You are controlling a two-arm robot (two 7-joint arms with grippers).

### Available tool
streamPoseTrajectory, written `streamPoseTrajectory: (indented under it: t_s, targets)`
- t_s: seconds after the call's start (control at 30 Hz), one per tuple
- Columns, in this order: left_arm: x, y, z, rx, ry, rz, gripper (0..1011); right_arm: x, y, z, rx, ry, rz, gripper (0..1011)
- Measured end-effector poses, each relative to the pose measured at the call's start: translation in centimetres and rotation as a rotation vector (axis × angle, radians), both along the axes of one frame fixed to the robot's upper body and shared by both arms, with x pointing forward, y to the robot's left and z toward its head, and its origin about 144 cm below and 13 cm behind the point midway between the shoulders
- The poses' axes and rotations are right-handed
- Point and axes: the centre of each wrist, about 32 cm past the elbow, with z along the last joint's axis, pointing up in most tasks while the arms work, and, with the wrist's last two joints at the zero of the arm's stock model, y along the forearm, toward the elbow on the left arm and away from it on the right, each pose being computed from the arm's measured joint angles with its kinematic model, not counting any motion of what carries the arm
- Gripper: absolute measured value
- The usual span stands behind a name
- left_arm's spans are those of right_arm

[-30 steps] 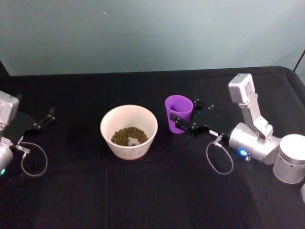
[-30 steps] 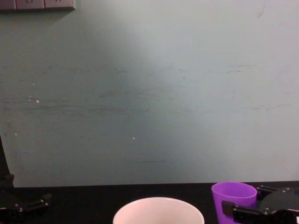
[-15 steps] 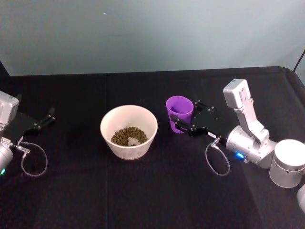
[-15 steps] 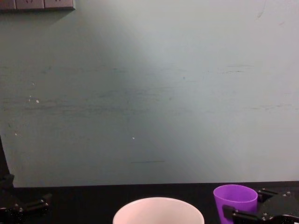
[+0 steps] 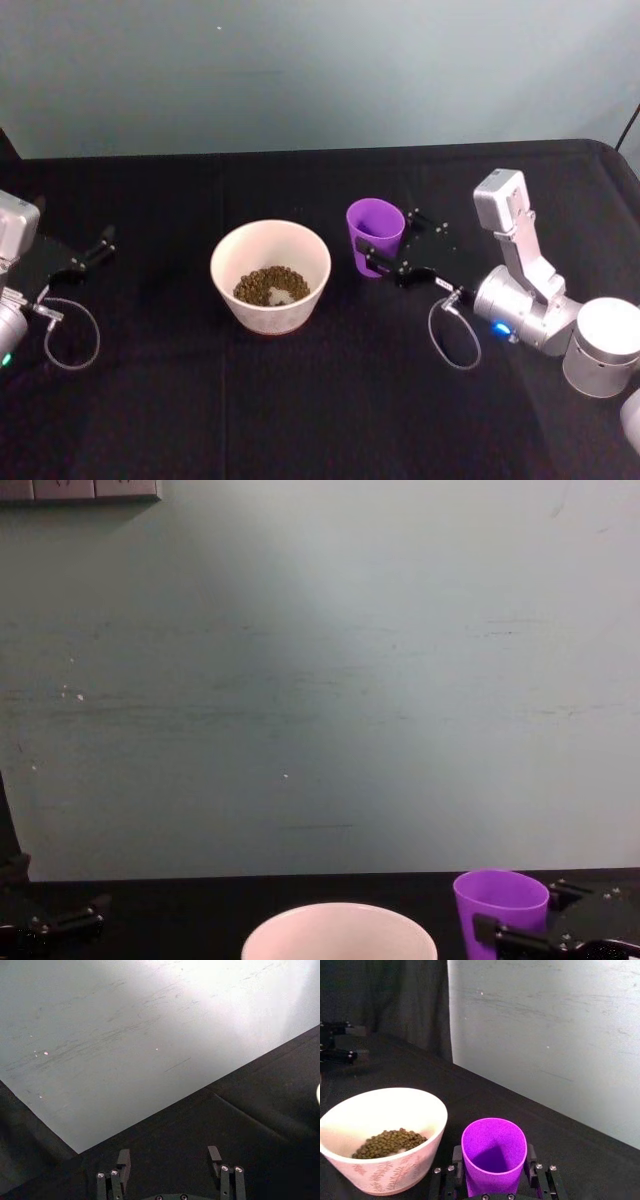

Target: Pick up the cup and pour the mung beans from the cup into the bowl.

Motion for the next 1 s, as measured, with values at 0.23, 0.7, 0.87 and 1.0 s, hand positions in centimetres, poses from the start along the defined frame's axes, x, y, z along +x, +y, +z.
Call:
streamPoseTrajectory:
  t_s: [0.23,0.7,0.87,1.0]
  targets:
    - [0.0,0.0,0.0,0.0,0.0,0.0,1000,0.14,-0.18,-0.36,0.023,0.007,0.026,720]
    - [0.0,0.0,0.0,0.0,0.0,0.0,1000,0.15,-0.26,-0.74,0.009,0.036,0.036,720]
    - [0.0,0.0,0.0,0.0,0.0,0.0,1000,0.16,-0.32,-0.73,0.003,0.048,0.035,720]
    - [0.0,0.0,0.0,0.0,0.0,0.0,1000,0.21,-0.4,-0.69,0.01,0.059,0.032,720]
